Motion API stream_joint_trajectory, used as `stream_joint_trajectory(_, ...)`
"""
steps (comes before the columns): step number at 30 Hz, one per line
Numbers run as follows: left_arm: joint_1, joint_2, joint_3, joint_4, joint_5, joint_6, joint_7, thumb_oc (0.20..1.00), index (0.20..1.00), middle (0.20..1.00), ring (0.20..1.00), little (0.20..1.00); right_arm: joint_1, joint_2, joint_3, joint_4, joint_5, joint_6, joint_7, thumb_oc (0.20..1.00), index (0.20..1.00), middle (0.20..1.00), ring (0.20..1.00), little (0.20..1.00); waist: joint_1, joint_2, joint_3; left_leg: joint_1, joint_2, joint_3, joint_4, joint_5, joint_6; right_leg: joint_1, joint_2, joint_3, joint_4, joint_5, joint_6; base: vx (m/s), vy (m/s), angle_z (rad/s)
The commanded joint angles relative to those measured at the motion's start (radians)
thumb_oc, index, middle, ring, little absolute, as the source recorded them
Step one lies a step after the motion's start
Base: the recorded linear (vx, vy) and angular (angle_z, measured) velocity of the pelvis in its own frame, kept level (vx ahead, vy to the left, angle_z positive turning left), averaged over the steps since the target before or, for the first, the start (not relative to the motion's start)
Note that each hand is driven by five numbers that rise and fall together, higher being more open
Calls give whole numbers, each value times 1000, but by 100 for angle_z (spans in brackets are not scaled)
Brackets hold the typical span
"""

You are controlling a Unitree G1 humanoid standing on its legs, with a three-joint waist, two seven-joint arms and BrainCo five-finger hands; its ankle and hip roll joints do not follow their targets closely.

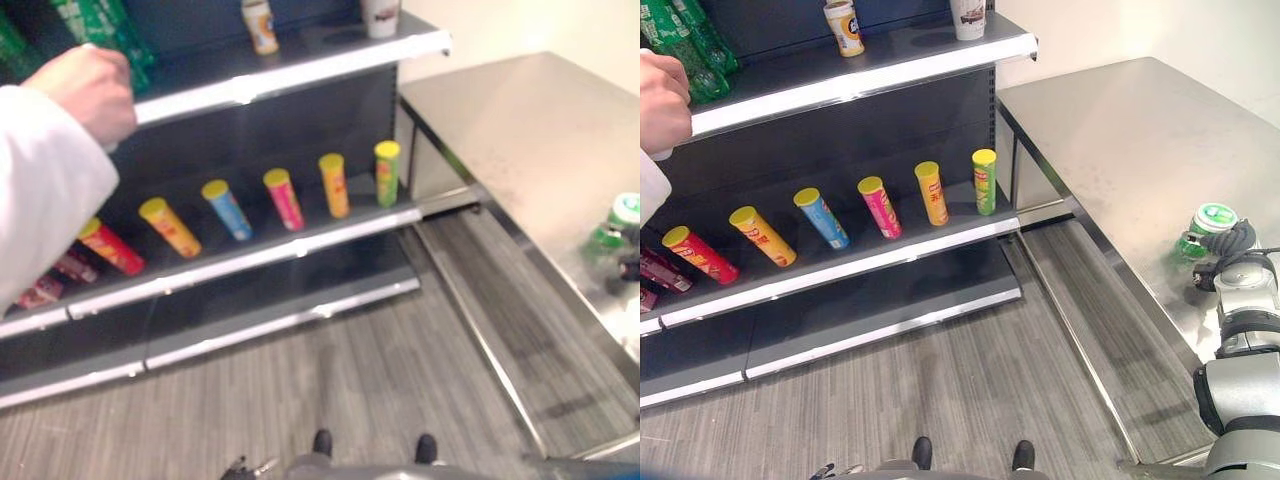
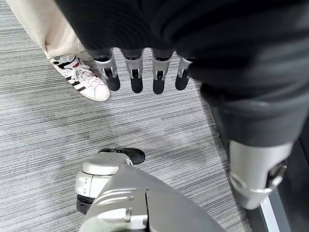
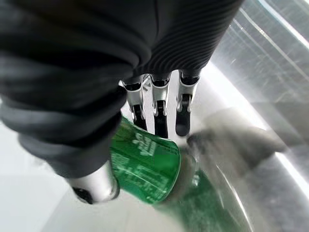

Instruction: Put the goods on the table back onto the shelves and tidy them up.

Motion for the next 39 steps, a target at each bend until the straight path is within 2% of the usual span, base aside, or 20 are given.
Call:
stream_joint_trajectory(1, -30, 69, -4, -4, -27, -16, 13, 1000, 1000, 1000, 1000, 1000, -123, 33, 22, 33, -5, -32, -32, 200, 200, 200, 200, 200, 23, -124, 11, 88, -20, 2, -38, -10, -20, 9, -55, 78, 26, -10, 41, 0, 0, 0)
stream_joint_trajectory(7, -37, 74, 17, 8, -24, -13, 22, 1000, 1000, 1000, 1000, 1000, -90, 38, 26, -96, 2, -48, -40, 200, 200, 200, 200, 200, 15, -134, 13, 91, -20, 12, -38, -22, -18, 5, -59, 88, 25, -5, 44, -9, 25, 0)
stream_joint_trajectory(10, -37, 73, 44, 13, -11, -6, 31, 1000, 1000, 1000, 1000, 1000, -10, 36, -8, -344, 6, -61, -59, 200, 200, 200, 200, 200, -2, -144, 10, 95, -22, 26, -38, -37, -12, -2, -66, 95, 32, -1, 48, -15, 72, -3)
stream_joint_trajectory(11, -37, 74, 43, 13, -11, -6, 31, 1000, 1000, 1000, 1000, 1000, -5, 36, -11, -347, 5, -60, -60, 200, 200, 200, 200, 200, 0, -144, 10, 96, -22, 26, -38, -37, -12, -2, -66, 96, 32, -2, 48, -14, 70, -1)
stream_joint_trajectory(13, -38, 65, 80, 10, 5, 2, 36, 1000, 1000, 1000, 1000, 1000, 110, 44, -85, -642, 30, -99, -69, 200, 200, 200, 200, 200, -23, -152, 4, 103, -30, 41, -38, -51, -3, -11, -72, 118, 39, 4, 53, -37, 147, -3)
stream_joint_trajectory(16, -46, 68, 113, -1, 16, 11, 32, 1000, 1000, 1000, 1000, 1000, 242, 51, -160, -904, 37, -124, -34, 200, 200, 200, 200, 200, -33, -161, -5, 110, -42, 53, -38, -69, 9, -23, -76, 139, 47, 7, 61, -65, 169, -14)
stream_joint_trajectory(19, -54, 75, 129, -17, 27, 11, 27, 1000, 1000, 1000, 1000, 1000, 283, 46, -170, -1039, 66, -143, 12, 200, 200, 200, 200, 200, -33, -172, -5, 112, -62, 59, -38, -80, 23, -49, -86, 164, 55, 31, 73, -110, 169, -26)
stream_joint_trajectory(23, -59, 79, 129, -21, 28, 9, 28, 1000, 1000, 1000, 1000, 1000, 275, 47, -159, -1060, 80, -148, 24, 200, 200, 200, 200, 200, -31, -177, -1, 109, -70, 55, -38, -80, 27, -58, -89, 172, 56, 42, 78, -68, 79, -23)
stream_joint_trajectory(25, -61, 100, 144, -31, 17, -3, 38, 1000, 1000, 1000, 1000, 1000, 188, 24, -72, -1166, 131, -173, 72, 200, 200, 200, 200, 200, -22, -202, 22, 101, -115, 48, -38, -85, 57, -118, -119, 202, 87, 108, 118, -328, 311, -11)
stream_joint_trajectory(28, -66, 127, 161, -13, 4, -9, 47, 1000, 1000, 1000, 1000, 1000, 62, 0, 23, -1179, 146, -182, 86, 200, 200, 200, 200, 200, -4, -216, 47, 92, -121, 53, -38, -71, 69, -160, -131, 204, 153, 146, 129, -245, 86, -52)
stream_joint_trajectory(30, -70, 134, 165, -9, -4, -11, 50, 1000, 1000, 1000, 1000, 1000, 5, -7, 61, -1162, 152, -184, 88, 200, 200, 200, 200, 200, 3, -214, 54, 82, -118, 48, -38, -61, 73, -166, -126, 207, 184, 133, 128, -184, -9, -2)
stream_joint_trajectory(31, -73, 148, 172, -4, -23, -15, 57, 1000, 1000, 1000, 1000, 1000, -78, -32, 113, -1146, 148, -187, 82, 200, 200, 200, 200, 200, 27, -211, 59, 59, -117, 33, -38, -42, 78, -139, -113, 216, 241, 79, 113, -203, -25, 12)
stream_joint_trajectory(33, -74, 154, 168, 13, -36, -18, 58, 1000, 1000, 1000, 1000, 1000, -145, -46, 143, -1102, 145, -185, 72, 200, 200, 200, 200, 200, 59, -221, 41, 6, -113, 0, -38, -10, 74, -91, -81, 258, 323, 22, 97, -262, -99, 21)
stream_joint_trajectory(34, -74, 154, 168, 13, -36, -18, 58, 1000, 1000, 1000, 1000, 1000, -146, -46, 144, -1102, 145, -186, 72, 200, 200, 200, 200, 200, 59, -220, 38, 2, -113, 0, -38, -9, 74, -94, -81, 258, 321, 24, 97, -171, -138, 23)
stream_joint_trajectory(36, -72, 153, 162, 17, -36, -19, 58, 1000, 1000, 1000, 1000, 1000, -152, -43, 145, -1089, 149, -189, 68, 200, 200, 200, 200, 200, 71, -229, 30, -14, -113, -13, -38, -2, 69, -60, -70, 271, 303, 1, 94, -62, -94, 98)
stream_joint_trajectory(37, -73, 151, 152, 21, -51, -19, 50, 1000, 1000, 1000, 1000, 1000, -198, -46, 173, -1065, 158, -186, 73, 200, 200, 200, 200, 200, 90, -239, 30, -30, -113, -36, -38, 9, 64, -24, -49, 274, 256, -55, 75, -118, -188, 110)
stream_joint_trajectory(38, -75, 154, 137, 26, -49, -18, 44, 1000, 1000, 1000, 1000, 1000, -246, -48, 200, -1002, 174, -183, 62, 200, 200, 200, 200, 200, 107, -257, 17, -76, -122, -74, -38, 31, 47, 16, -26, 270, 150, -110, 48, -182, -281, 45)
stream_joint_trajectory(39, -75, 155, 125, 28, -46, -14, 44, 1000, 1000, 1000, 1000, 1000, -269, -49, 217, -979, 176, -183, 56, 200, 200, 200, 200, 200, 112, -260, 20, -103, -120, -97, -38, 54, 26, 11, -2, 276, 131, -109, 40, -185, -264, 29)
